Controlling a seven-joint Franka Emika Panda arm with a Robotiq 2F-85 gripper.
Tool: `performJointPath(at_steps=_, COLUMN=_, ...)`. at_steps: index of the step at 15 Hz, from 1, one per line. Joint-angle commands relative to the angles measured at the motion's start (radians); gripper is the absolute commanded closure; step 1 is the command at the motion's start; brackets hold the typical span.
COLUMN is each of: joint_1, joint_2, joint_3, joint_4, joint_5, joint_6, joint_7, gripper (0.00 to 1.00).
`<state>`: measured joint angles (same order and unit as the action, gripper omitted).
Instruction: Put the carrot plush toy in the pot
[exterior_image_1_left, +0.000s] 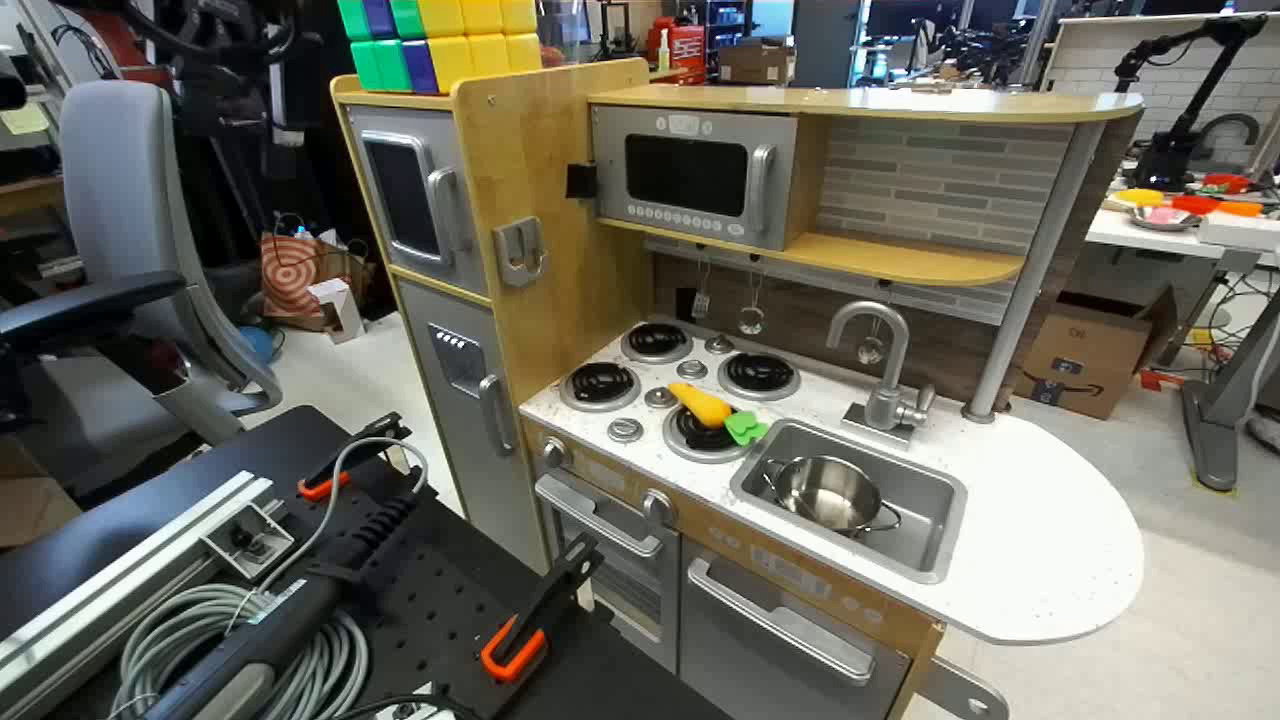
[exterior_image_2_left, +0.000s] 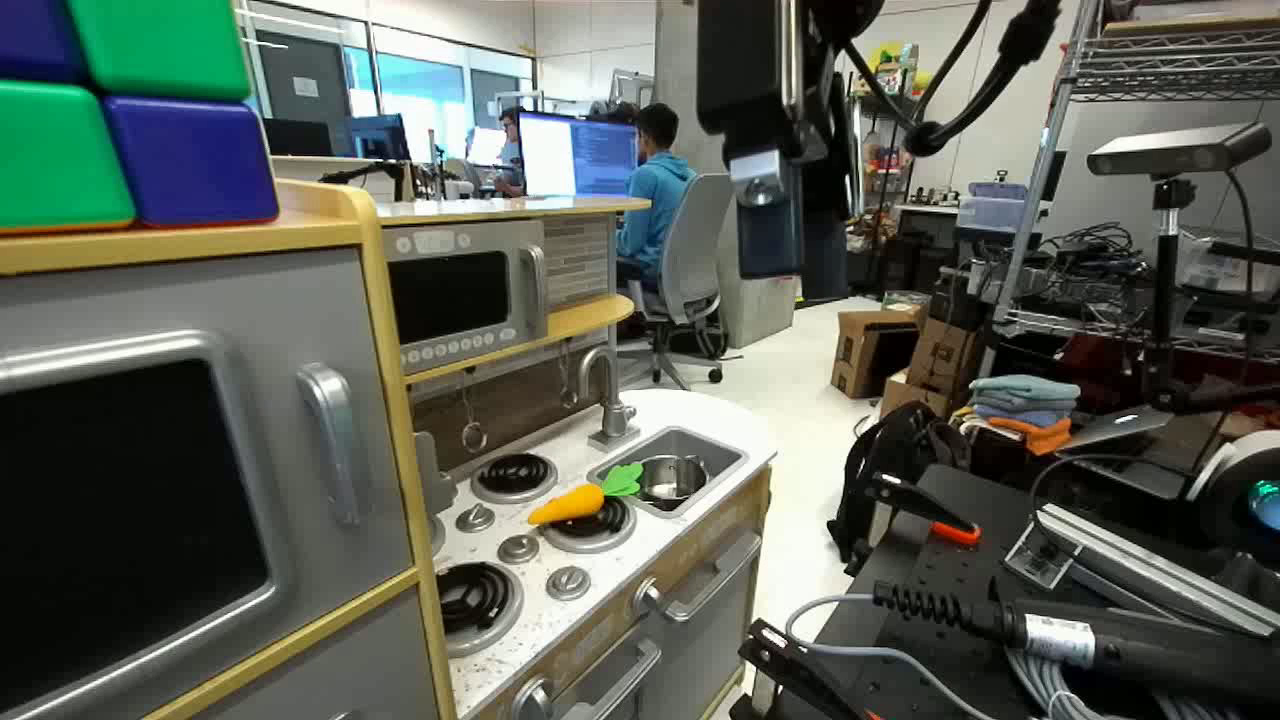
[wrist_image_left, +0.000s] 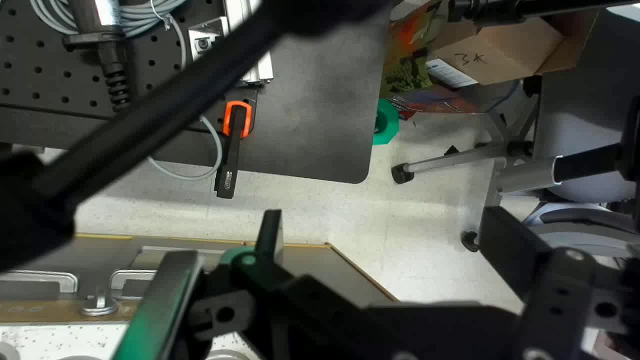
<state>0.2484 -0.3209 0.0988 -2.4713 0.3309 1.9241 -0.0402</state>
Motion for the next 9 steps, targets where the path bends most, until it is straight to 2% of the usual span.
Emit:
performJointPath(at_steps=1, joint_1=-0.020, joint_2=-0.001, joint_3=0.018, joint_4=0.002, joint_5=0.005, joint_6=-0.004, joint_7=-0.005, gripper=0.00)
performJointPath(at_steps=2, joint_1=-0.018, joint_2=0.009, joint_3=0.011, joint_4=-0.008, joint_5=0.025, joint_6=0.102, joint_7=-0.062, gripper=0.00)
performJointPath(at_steps=4, joint_1=-0.030, joint_2=0.062, joint_3=0.006, joint_4=0.018, joint_5=-0.030, joint_6=0.235, joint_7=-0.135, gripper=0.00)
performJointPath(at_steps=9, joint_1=-0.071, joint_2=0.200, joint_3=-0.024, joint_4=0.094, joint_5=-0.080, joint_6=0.605, joint_7=-0.235, gripper=0.00)
